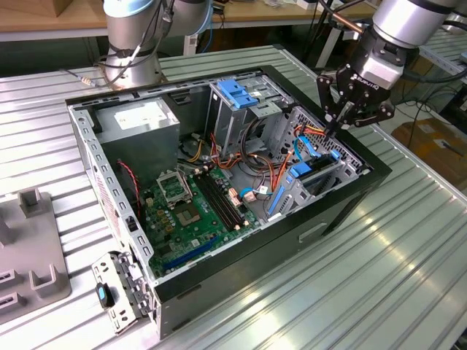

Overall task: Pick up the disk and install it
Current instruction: 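Insert the second disk wire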

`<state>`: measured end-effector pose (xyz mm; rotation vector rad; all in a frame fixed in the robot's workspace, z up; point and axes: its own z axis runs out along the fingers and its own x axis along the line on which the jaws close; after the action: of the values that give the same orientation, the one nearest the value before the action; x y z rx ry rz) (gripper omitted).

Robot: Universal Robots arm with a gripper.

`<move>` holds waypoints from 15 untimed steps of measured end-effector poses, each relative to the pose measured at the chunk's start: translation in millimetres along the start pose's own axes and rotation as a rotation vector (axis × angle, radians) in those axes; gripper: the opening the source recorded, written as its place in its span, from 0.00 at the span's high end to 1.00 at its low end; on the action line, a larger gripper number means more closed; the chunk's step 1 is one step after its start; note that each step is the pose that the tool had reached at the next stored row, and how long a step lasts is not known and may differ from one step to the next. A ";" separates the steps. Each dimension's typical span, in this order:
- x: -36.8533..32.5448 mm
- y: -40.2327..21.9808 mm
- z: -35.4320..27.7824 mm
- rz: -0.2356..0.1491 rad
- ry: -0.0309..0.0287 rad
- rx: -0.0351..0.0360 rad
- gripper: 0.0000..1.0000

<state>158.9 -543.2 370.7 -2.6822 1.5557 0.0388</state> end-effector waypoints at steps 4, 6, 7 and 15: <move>0.0 0.0 0.0 0.003 0.0000 0.0002 0.84; 0.0 0.0 0.0 0.004 0.0000 0.0002 0.84; 0.0 0.0 0.0 0.004 0.0001 0.0002 0.84; 1.6 0.9 -0.1 0.004 0.0001 0.0002 0.84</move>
<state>158.9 -545.1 370.7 -2.6792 1.5607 0.0386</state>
